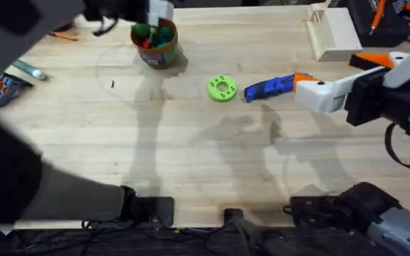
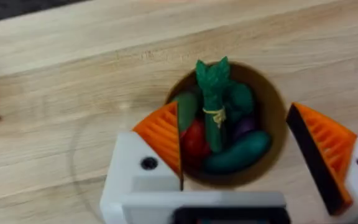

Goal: Pick up the gripper from the table and insert it into the empty holder that is missing its gripper. Then pick up a screw, insert it into the mounting hole, and use the screwdriver to tighten it. Finally, clean up the table by picking up the vegetable and placing it into the bucket.

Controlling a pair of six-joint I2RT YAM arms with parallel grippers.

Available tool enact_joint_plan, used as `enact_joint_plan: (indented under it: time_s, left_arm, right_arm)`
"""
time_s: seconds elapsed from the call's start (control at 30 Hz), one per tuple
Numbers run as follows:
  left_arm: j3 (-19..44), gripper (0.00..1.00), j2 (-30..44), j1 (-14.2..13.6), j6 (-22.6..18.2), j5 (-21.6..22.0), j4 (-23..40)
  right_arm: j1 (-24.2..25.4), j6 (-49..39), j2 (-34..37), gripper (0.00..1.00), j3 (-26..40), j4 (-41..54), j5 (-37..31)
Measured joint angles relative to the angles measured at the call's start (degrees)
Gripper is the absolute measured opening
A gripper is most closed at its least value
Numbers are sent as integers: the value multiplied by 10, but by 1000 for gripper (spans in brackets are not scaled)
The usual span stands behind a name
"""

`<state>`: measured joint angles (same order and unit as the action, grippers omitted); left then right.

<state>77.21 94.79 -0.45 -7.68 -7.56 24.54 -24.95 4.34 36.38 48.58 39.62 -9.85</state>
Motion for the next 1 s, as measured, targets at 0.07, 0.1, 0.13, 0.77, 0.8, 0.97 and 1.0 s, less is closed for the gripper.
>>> enact_joint_plan:
  time_s: [0.07,0.1,0.13,0.77,0.8,0.97,1.0]
  left_arm:
    - [0,985,-48,0,0,4,29]
    - [0,985,-72,0,0,8,48]
    - [0,985,-93,0,0,11,64]
    - [-146,988,-462,-56,102,74,307]
    - [-172,988,-477,-65,112,74,308]
    - [-268,988,-499,-118,157,74,308]
    - [-281,988,-497,-128,164,76,307]
  right_arm:
    - [0,0,0,992,0,0,0]
    - [0,0,0,991,0,0,0]
    - [0,0,0,991,0,0,0]
    - [0,0,0,992,0,0,0]
    - [0,0,0,994,0,0,0]
    - [0,0,0,991,0,3,0]
    - [0,0,0,992,0,6,0]
